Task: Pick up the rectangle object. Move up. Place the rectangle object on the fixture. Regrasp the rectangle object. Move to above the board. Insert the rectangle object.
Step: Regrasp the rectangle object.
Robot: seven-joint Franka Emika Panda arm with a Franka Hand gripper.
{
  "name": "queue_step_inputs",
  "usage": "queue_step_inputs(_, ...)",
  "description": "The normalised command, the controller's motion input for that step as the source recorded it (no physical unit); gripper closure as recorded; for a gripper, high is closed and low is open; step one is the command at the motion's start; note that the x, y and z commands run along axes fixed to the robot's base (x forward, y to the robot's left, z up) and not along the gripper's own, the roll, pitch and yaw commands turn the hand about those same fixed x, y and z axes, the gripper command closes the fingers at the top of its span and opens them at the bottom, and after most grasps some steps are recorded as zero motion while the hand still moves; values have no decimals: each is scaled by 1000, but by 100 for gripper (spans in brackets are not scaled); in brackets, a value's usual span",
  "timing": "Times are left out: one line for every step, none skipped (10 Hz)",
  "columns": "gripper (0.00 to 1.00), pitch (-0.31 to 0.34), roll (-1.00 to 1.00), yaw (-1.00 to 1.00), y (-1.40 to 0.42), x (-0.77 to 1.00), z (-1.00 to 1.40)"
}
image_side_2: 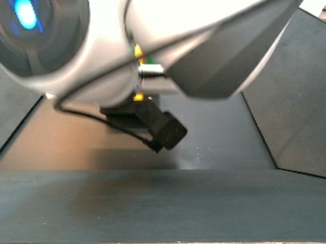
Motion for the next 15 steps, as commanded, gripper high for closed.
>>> queue_step_inputs(0, -5, 35, 58, -4, -37, 1000)
queue_step_inputs(0, 10, 28, 54, -2, -44, 1000)
queue_step_inputs(0, 27, 18, 50, 2, -42, 902)
queue_step_inputs(0, 42, 11, 43, 8, -35, 717)
queue_step_inputs(0, 57, 10, 29, 6, -29, 461)
queue_step_inputs(0, 63, 16, 19, 8, -26, 266)
queue_step_inputs(0, 50, 1000, 18, -1000, -1, 932)
queue_step_inputs(0, 50, 1000, 17, -1000, 5, 903)
queue_step_inputs(0, 40, 1000, 17, -1000, -25, 890)
queue_step_inputs(0, 32, 1000, 16, -1000, -45, 858)
queue_step_inputs(0, 29, 1000, 16, -1000, -49, 813)
queue_step_inputs(0, 28, 1000, 16, -1000, -48, 753)
queue_step_inputs(0, 27, 1000, 17, -1000, -44, 631)
queue_step_inputs(0, 25, 1000, 17, -799, -33, 396)
queue_step_inputs(0, 22, 1000, 18, -523, -13, 179)
